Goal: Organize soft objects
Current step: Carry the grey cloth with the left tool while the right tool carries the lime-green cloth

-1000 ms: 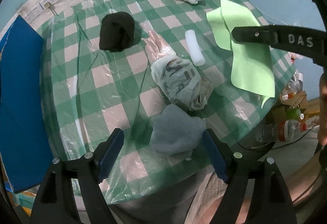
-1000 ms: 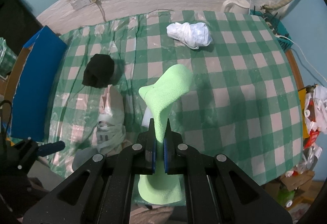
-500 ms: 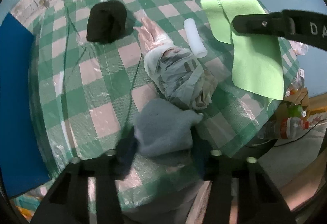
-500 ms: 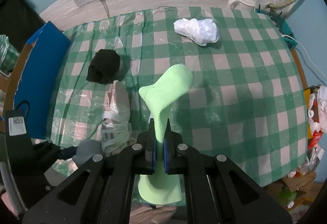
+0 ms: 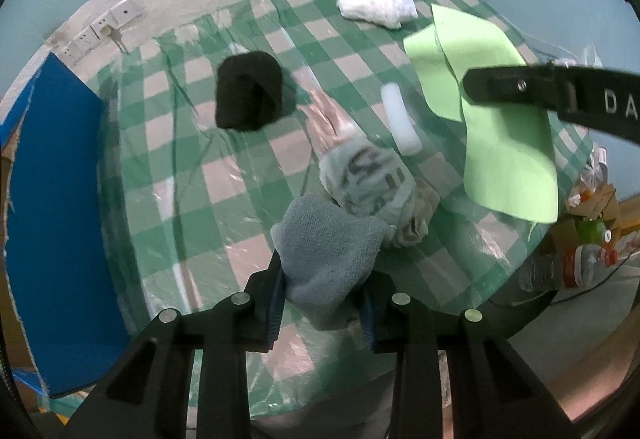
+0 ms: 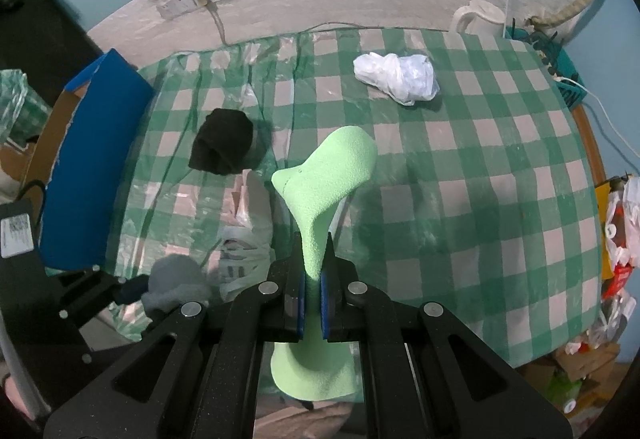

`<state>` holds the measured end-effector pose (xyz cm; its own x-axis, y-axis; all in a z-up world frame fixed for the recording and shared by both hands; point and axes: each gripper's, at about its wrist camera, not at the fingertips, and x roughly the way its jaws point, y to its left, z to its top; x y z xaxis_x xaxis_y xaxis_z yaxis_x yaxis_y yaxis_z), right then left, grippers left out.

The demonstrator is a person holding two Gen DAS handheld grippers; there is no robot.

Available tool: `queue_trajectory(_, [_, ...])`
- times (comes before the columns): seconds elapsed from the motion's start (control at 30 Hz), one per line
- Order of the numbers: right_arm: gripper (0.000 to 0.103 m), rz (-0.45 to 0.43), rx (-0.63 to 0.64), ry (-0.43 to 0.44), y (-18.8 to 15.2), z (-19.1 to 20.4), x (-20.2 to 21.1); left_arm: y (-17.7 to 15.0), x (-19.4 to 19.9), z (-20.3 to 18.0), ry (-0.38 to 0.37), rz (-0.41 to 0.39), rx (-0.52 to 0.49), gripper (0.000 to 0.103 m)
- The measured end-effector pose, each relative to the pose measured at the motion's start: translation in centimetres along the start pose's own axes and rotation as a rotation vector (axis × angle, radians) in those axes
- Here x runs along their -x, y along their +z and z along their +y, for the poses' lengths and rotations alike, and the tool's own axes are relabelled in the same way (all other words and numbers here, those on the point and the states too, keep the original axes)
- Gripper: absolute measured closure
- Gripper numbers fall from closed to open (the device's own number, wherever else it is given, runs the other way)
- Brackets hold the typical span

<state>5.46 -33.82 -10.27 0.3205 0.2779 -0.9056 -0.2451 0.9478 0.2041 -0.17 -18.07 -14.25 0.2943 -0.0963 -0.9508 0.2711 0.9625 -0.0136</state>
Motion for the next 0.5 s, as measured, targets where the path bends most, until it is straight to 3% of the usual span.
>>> queue_trajectory(0.5, [0.098,-0.029,0.032,0.019,0.9,1.8,1.6,1.3,3.3,4.2,0.038,-0.089,0.075,0.072])
